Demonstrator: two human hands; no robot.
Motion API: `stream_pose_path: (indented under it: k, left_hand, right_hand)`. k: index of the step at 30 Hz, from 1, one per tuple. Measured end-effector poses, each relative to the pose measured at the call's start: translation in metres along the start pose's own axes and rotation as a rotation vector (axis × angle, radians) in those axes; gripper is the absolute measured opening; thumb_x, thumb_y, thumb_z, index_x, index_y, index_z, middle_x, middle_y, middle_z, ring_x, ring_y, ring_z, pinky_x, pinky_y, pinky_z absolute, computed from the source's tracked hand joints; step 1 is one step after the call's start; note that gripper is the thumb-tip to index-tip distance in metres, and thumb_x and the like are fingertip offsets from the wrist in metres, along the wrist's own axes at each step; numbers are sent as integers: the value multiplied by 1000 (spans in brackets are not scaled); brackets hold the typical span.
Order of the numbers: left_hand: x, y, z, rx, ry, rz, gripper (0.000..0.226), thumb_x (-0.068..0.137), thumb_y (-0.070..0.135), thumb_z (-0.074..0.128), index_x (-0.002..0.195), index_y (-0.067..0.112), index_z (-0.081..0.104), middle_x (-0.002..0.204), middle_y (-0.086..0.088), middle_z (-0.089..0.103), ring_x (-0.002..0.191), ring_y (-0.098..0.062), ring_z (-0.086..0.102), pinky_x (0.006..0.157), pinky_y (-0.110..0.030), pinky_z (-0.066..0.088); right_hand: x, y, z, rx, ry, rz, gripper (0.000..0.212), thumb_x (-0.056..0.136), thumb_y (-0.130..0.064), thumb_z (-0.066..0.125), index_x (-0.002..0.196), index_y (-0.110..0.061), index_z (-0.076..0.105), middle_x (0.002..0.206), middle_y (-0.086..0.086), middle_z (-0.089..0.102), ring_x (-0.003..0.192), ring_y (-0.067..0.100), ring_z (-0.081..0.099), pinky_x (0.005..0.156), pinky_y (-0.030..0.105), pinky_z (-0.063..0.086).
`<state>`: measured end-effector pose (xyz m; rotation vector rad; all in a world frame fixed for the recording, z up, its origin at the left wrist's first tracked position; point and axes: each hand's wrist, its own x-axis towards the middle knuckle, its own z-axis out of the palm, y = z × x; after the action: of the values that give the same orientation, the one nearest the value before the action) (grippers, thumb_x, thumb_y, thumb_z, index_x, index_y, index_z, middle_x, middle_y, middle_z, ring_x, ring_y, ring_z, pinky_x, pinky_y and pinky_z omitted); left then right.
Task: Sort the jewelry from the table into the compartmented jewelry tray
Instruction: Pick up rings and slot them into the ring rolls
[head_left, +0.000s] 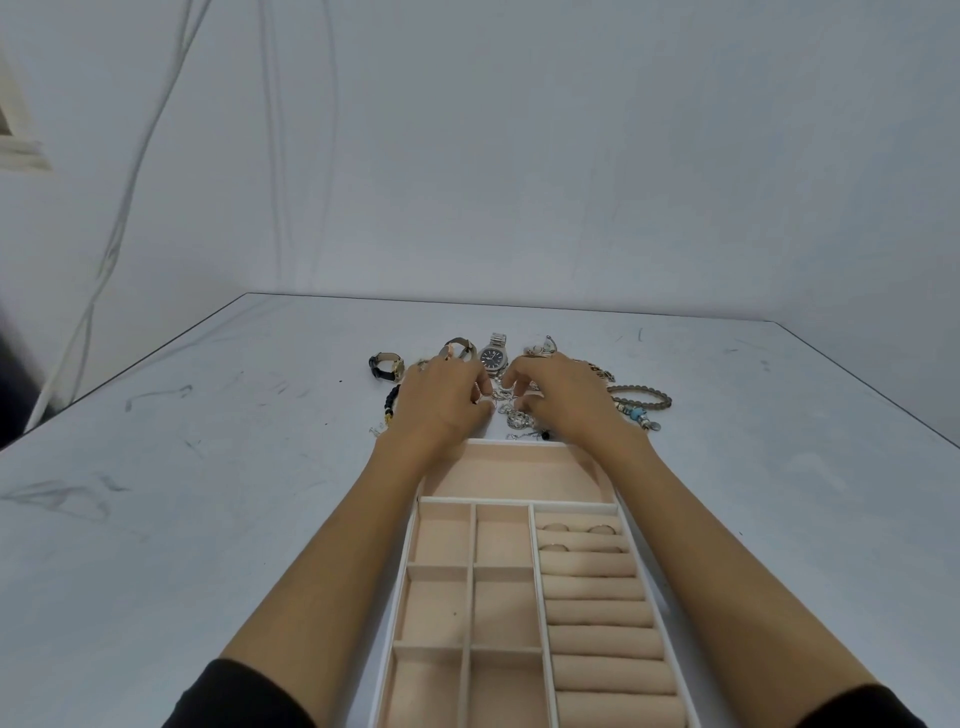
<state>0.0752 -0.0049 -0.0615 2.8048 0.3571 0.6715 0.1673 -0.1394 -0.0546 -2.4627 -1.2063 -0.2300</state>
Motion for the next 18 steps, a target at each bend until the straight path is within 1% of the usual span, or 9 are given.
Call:
stream_pose_path:
  k: [5,8,11,13,15,18]
  left_hand:
    - [0,1,0,6,-4,-4,13,86,28,60,98,23,62,97,5,67,103,-17,55,75,-30,33]
    - [0,1,-1,9,-13,-8,13,86,28,60,99,23,62,97,5,67,104,-18,55,77,-31,34]
    - [-1,1,-1,10,-14,-10,14,86,29,60,100,23,62,97,5,67,104,-18,55,79,-32,36]
    - [-1,1,-2,13,-11,-8,15,87,28,61,100,23,62,97,5,67,103,-17,55,79,-32,35]
    - [-1,2,-2,8,-9,-4,14,87,28,61,100,23,62,96,6,67,102,-17,55,79,-31,34]
    - [-1,2,-1,0,-2,4,10,88,28,61,97,25,63,93,8,67,100,-16,55,77,-30,33]
  right_hand:
    - [1,0,1,36,-42,18,21,88,-9,56,103,-22,61,106,-4,65,102,19,55,83,36,44]
    - [2,-1,0,51,-87,42,25,85,-6,52,104,-21,60,103,-2,62,96,19,55,76,33,41]
    - [2,0,-2,65,-124,62,26,82,-6,52,103,-20,58,98,-2,59,89,19,54,71,30,36]
    - [2,1,-3,82,-136,72,28,81,-5,53,105,-19,56,96,-1,57,88,20,55,72,32,40]
    - [1,2,-4,112,-122,80,28,81,-4,54,105,-19,56,95,-1,56,88,21,54,75,34,42]
    - [1,3,-3,142,-64,92,26,80,-3,55,99,-21,56,91,-2,55,80,18,50,72,34,45]
